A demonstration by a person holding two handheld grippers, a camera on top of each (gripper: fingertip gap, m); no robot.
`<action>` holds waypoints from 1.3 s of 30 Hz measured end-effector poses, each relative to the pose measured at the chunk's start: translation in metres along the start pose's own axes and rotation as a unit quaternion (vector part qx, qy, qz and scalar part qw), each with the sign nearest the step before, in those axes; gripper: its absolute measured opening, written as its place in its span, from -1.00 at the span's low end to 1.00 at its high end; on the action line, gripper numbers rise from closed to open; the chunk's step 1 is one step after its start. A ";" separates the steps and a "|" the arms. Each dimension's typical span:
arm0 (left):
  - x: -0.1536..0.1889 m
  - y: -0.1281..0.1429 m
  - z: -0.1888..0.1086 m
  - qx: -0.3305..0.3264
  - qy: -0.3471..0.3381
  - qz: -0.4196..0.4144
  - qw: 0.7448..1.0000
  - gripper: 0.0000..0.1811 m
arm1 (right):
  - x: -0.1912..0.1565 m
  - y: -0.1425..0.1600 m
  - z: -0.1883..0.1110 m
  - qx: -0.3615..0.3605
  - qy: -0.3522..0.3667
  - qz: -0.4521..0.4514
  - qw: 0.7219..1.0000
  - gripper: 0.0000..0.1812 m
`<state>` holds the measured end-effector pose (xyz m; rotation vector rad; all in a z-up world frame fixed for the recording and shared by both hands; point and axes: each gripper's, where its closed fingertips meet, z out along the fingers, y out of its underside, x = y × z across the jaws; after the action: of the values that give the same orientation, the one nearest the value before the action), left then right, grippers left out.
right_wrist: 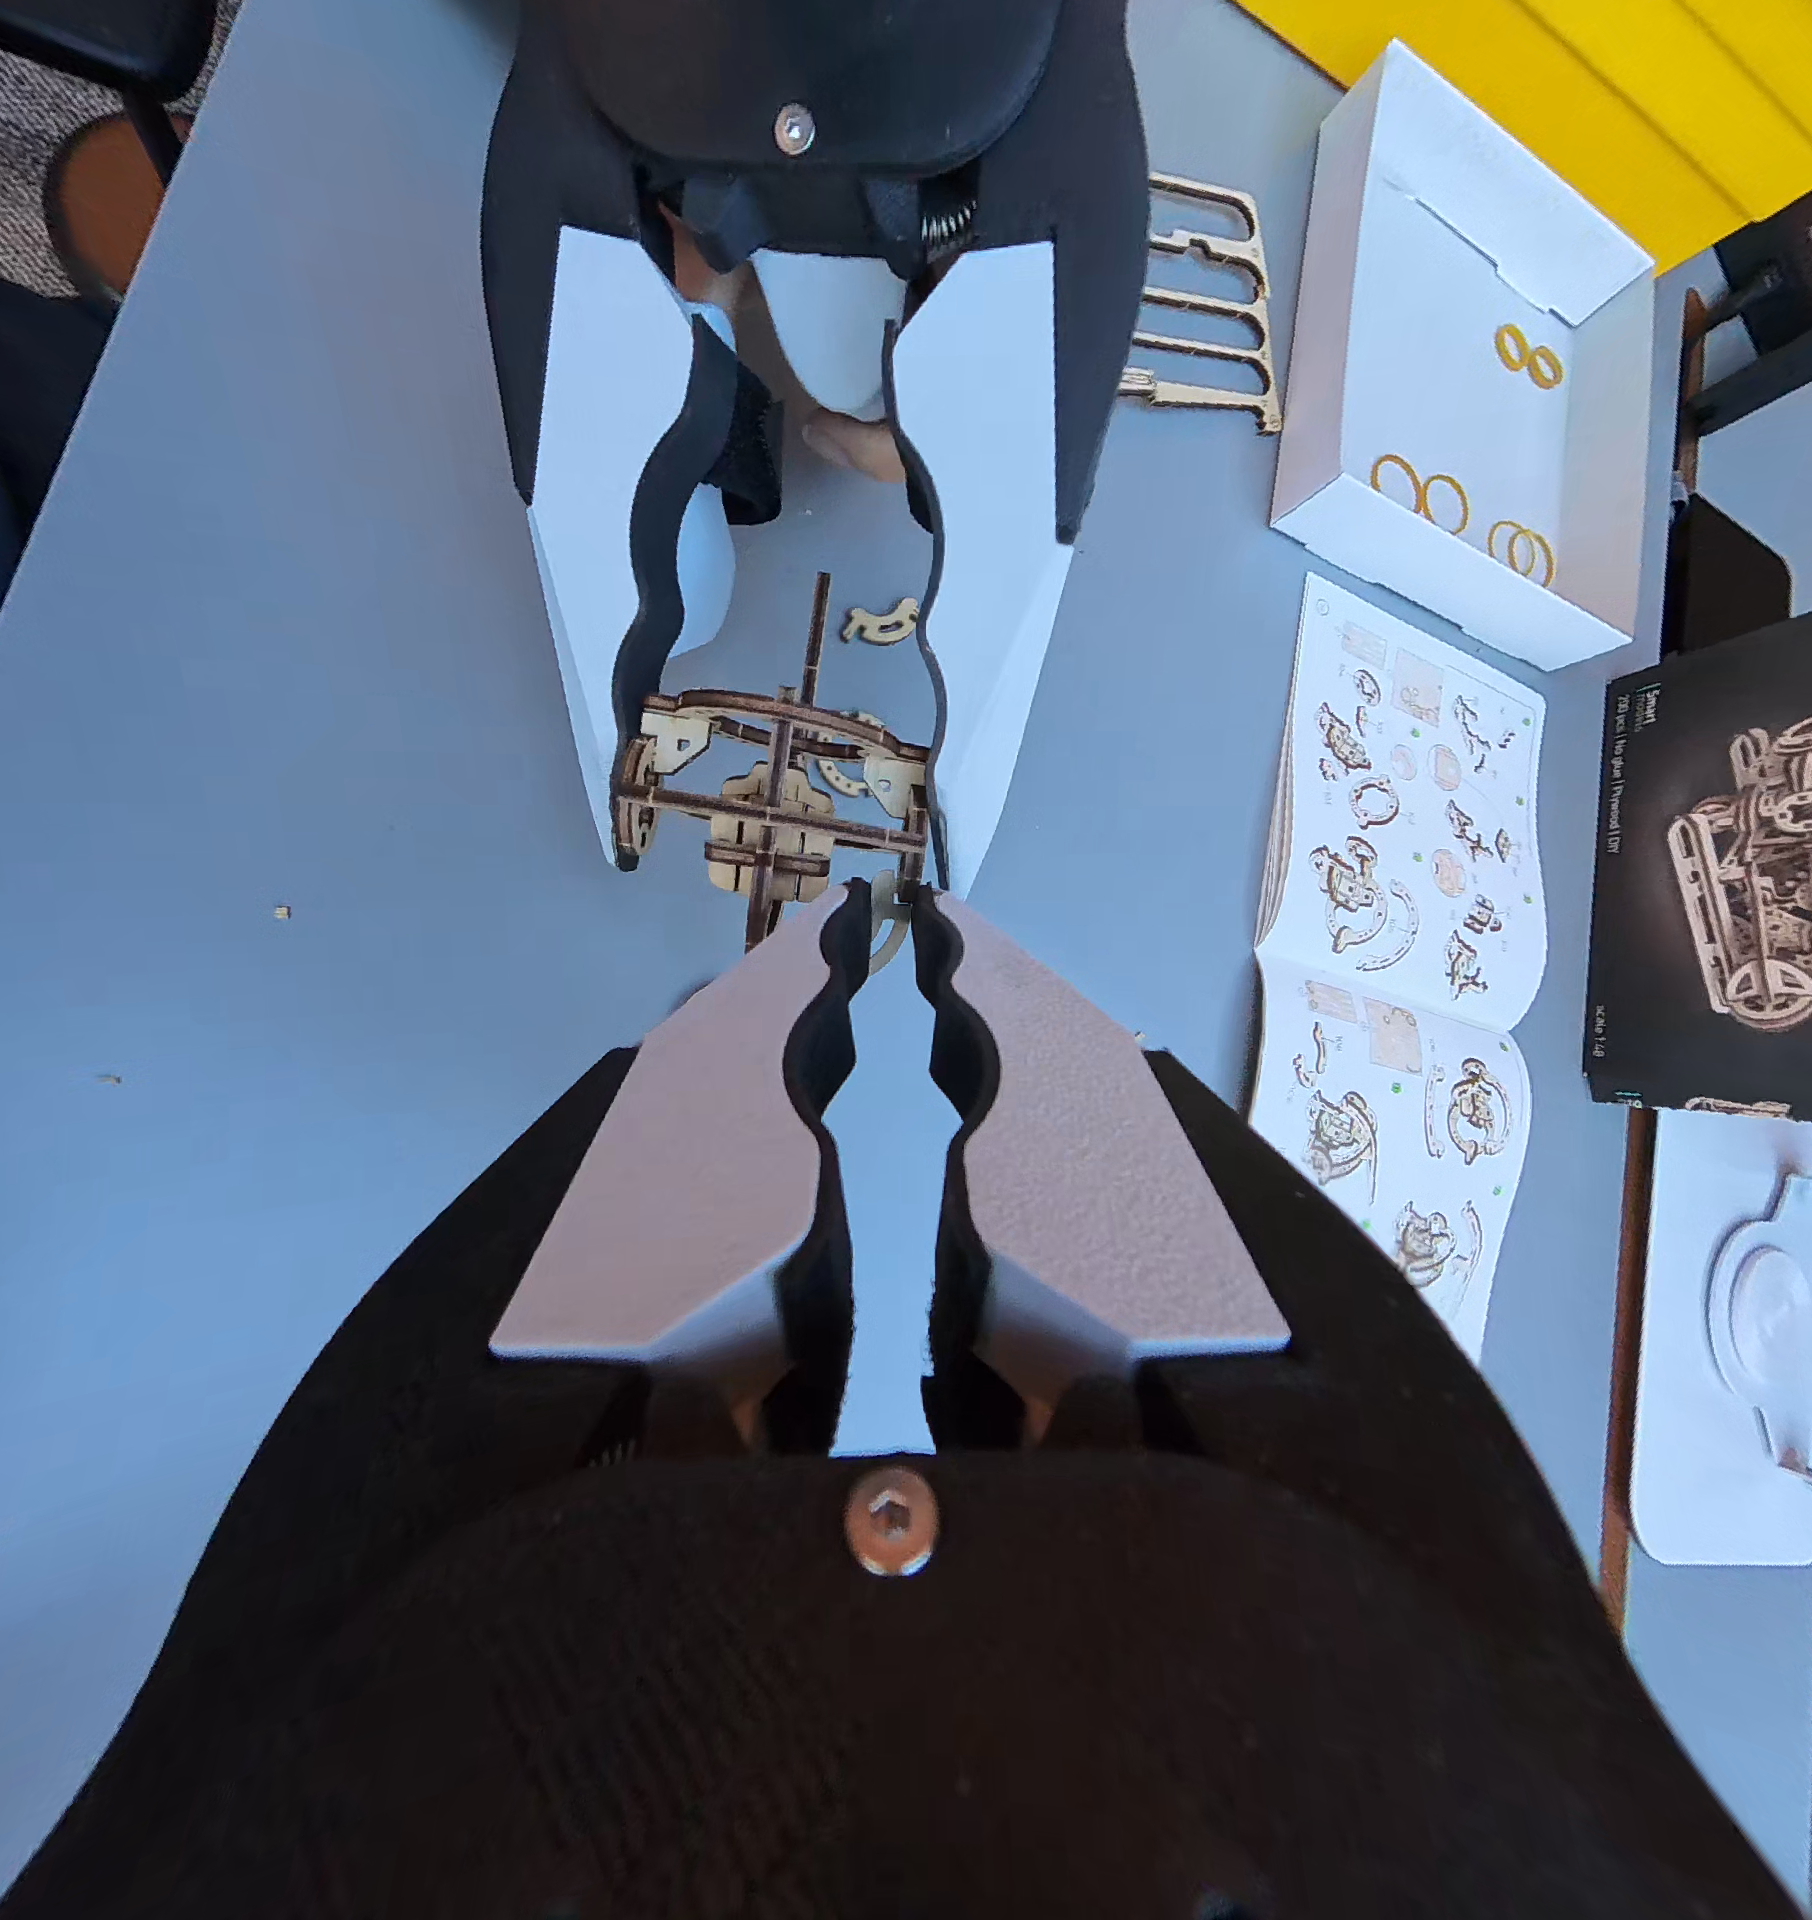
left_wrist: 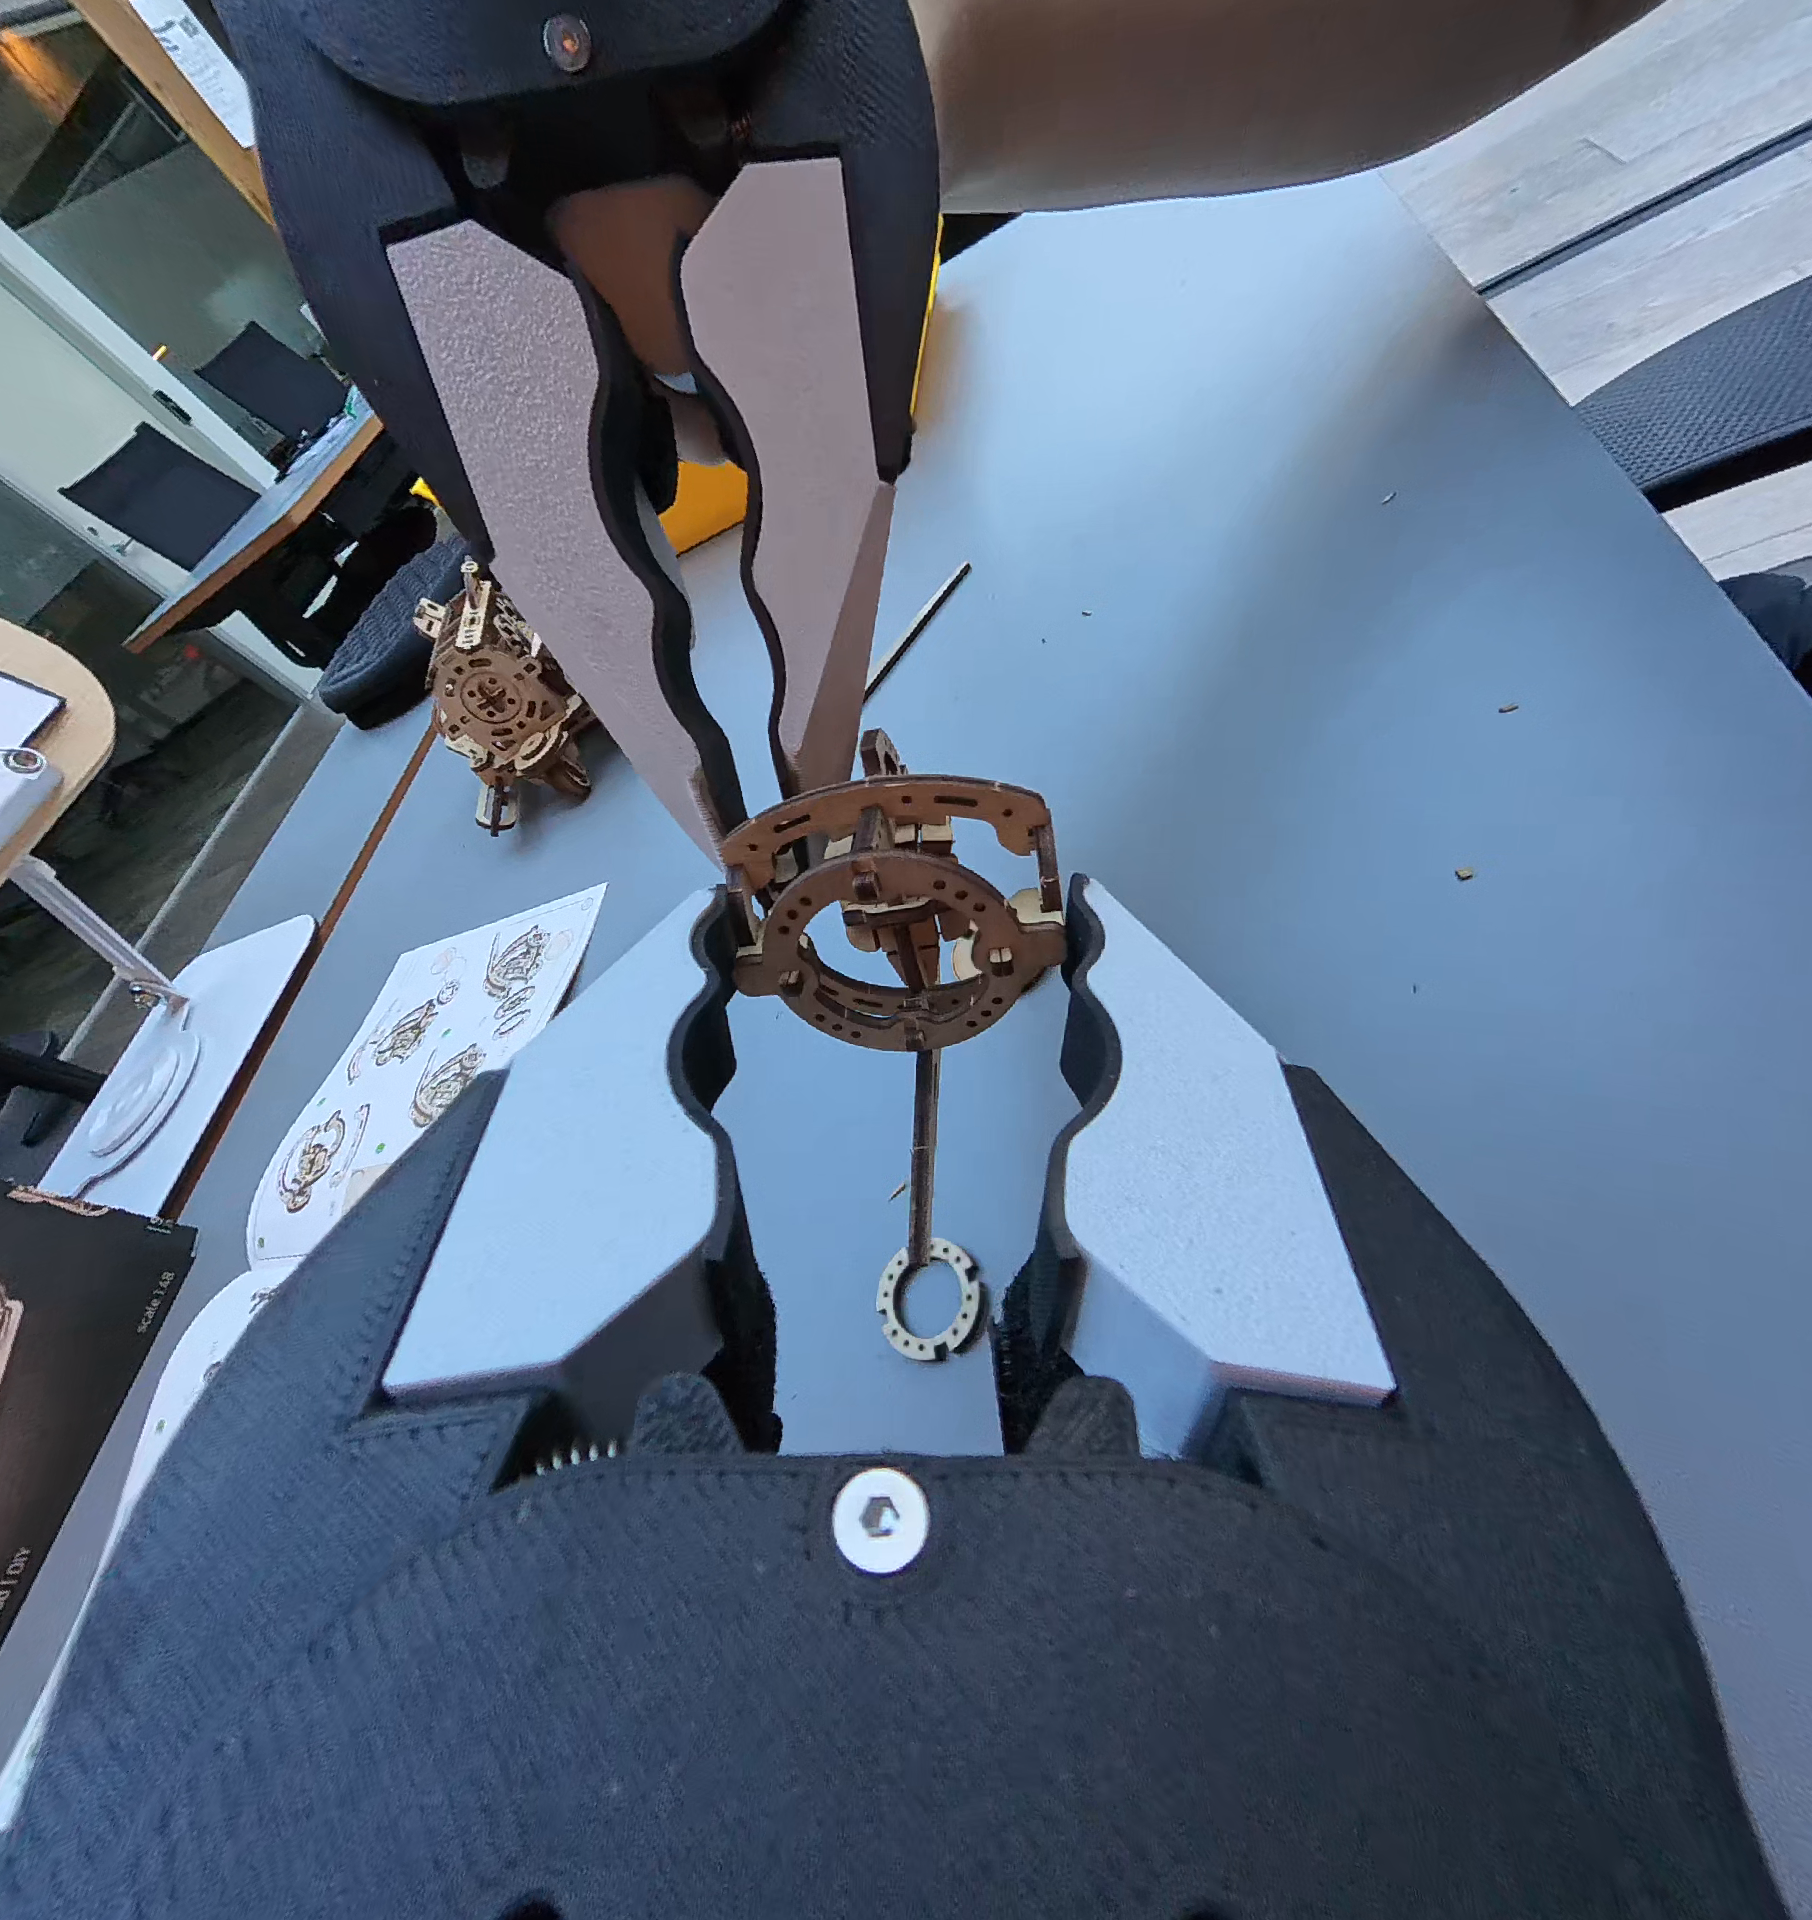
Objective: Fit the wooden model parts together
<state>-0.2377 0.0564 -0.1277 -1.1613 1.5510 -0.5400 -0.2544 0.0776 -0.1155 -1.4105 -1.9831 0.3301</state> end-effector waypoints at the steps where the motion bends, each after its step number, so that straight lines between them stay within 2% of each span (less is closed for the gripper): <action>1: 0.000 -0.001 0.000 0.001 0.000 0.000 1.000 -0.32 | 0.000 0.000 -0.001 0.000 -0.001 0.005 1.000 -0.94; 14: 0.001 -0.004 0.000 0.005 0.002 -0.004 1.000 -0.32 | -0.001 -0.001 -0.002 -0.004 -0.017 0.038 0.999 -0.95; 19: 0.001 -0.001 0.001 0.003 0.003 -0.003 1.000 -0.32 | -0.001 0.001 0.000 -0.011 -0.009 0.019 1.000 -0.94; 24: -0.003 -0.006 -0.003 0.025 0.000 -0.013 1.000 -0.32 | 0.003 -0.004 -0.003 0.008 -0.001 0.022 1.000 -0.93; 33: -0.003 -0.016 -0.007 0.052 -0.003 -0.004 0.999 -0.32 | 0.000 -0.011 -0.012 0.042 -0.035 0.040 0.998 -0.91; 39: -0.010 -0.016 -0.008 0.050 -0.023 -0.001 0.998 -0.32 | 0.008 -0.013 -0.012 0.035 0.009 0.014 0.999 -0.92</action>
<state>-0.2391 0.0561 -0.1074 -1.0922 1.4673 -0.5803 -0.2575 0.0778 -0.0966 -1.3929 -1.9203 0.3953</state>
